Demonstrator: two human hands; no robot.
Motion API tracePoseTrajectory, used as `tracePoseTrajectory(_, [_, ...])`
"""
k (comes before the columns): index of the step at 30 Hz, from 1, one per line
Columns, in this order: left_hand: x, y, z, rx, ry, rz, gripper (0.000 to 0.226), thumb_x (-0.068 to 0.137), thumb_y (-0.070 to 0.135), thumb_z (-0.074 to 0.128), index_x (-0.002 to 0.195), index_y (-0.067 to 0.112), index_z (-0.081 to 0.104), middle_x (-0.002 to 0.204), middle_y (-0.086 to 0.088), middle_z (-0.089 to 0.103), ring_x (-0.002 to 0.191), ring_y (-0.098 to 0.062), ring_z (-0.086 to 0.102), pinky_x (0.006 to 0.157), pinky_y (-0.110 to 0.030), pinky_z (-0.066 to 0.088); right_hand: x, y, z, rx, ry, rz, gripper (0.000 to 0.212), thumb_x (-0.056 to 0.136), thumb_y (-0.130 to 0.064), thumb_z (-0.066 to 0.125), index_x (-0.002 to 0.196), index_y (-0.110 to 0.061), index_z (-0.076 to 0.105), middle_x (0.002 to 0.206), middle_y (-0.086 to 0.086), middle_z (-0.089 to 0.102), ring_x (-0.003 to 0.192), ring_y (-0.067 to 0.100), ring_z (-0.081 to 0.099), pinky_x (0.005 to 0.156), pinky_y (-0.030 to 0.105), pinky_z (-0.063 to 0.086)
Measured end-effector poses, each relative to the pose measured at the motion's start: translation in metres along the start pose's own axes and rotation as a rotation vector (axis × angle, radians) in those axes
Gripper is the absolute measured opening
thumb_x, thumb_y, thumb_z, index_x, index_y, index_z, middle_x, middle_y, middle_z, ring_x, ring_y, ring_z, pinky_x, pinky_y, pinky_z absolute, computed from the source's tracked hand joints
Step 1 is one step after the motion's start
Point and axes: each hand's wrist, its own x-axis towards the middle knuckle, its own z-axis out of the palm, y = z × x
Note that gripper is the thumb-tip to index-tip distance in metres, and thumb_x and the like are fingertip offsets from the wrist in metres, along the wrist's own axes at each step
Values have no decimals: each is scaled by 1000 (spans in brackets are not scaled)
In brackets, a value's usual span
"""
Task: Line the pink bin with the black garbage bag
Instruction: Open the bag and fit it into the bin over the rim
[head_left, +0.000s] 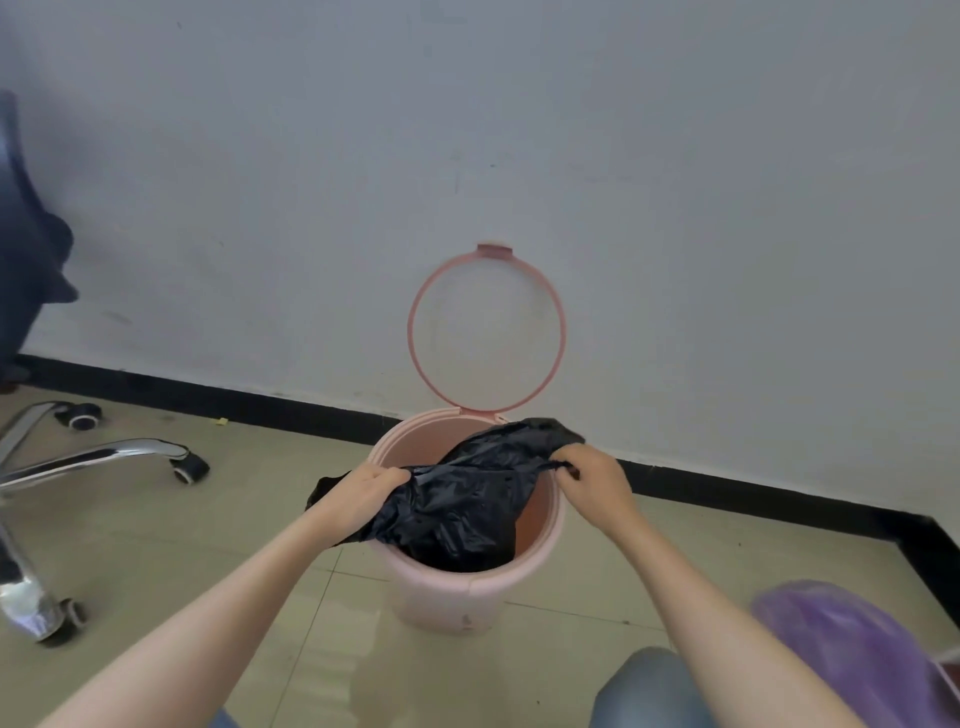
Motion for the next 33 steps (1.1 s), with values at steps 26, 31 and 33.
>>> tracePoseTrajectory(26, [-3, -3, 26, 1124, 56, 615, 72, 68, 77, 28, 89, 19, 66, 89, 2, 64, 89, -20, 58, 78, -34, 41, -44, 42, -24, -1014, -254, -114, 19, 79, -12, 61, 97, -12, 67, 127, 22, 50, 124, 41, 40, 95, 44, 38])
tracePoseTrajectory(31, [5, 28, 71, 873, 220, 766, 44, 86, 49, 42, 103, 13, 62, 113, -8, 63, 108, -27, 57, 85, -37, 46, -62, 47, -19, -961, -134, -278, 32, 36, -12, 86, 64, -14, 71, 90, 19, 72, 90, 38, 68, 67, 40, 59])
tracePoseTrajectory(33, [17, 40, 99, 835, 54, 485, 60, 90, 47, 39, 139, 14, 30, 149, -9, 32, 138, -26, 26, 108, -44, 26, -69, 54, -17, -935, -132, -344, 33, 37, -13, 84, 68, -14, 70, 90, 17, 72, 91, 36, 68, 70, 42, 58])
